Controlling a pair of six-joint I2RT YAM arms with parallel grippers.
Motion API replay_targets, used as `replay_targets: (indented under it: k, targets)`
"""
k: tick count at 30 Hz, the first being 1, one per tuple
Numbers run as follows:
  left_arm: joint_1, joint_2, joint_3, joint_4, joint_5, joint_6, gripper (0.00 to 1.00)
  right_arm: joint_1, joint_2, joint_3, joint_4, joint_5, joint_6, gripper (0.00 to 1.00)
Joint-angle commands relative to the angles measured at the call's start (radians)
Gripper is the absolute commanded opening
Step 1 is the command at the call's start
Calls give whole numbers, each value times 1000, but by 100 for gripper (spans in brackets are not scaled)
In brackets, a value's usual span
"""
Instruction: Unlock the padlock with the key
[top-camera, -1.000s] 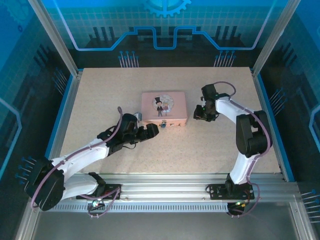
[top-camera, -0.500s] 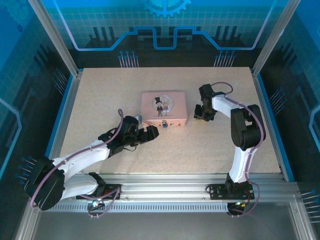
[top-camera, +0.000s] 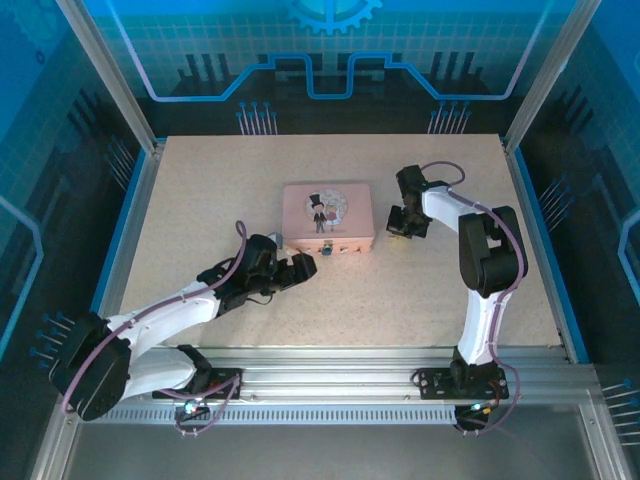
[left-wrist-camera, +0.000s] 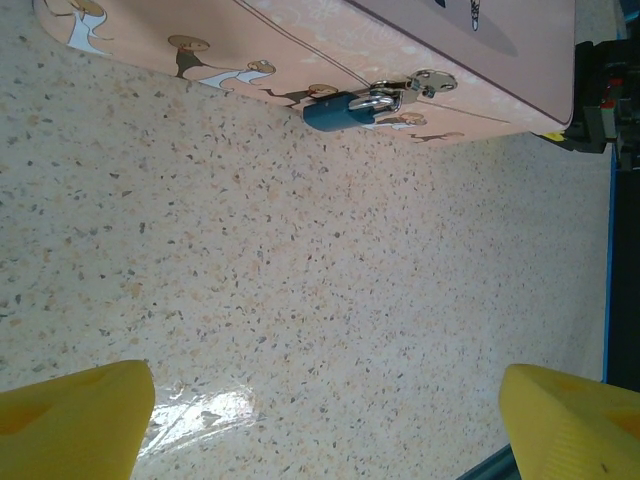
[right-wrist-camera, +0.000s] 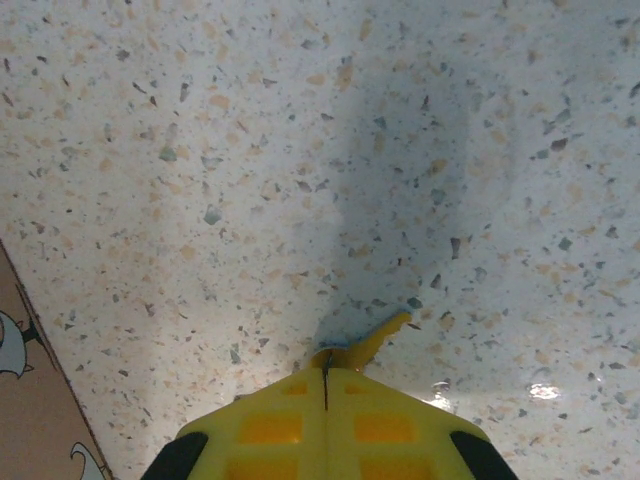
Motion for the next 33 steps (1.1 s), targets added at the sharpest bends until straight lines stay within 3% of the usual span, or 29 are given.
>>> replay_targets:
  k: [1,18,28,33]
  targets:
    - [-11,2,-12,19,-17,-8,90,-16,-13,-30,3,-27,8,0]
    - [-10,-60,122,-13,-8,13,90,-49,-490,-206,100,-249,23,0]
    - [3,7,278,89,65,26,80,39,-724,-283,250,-412,87,0]
    - [4,84,332,229,156,-2,65,123,-789,-320,342,-448,127,0]
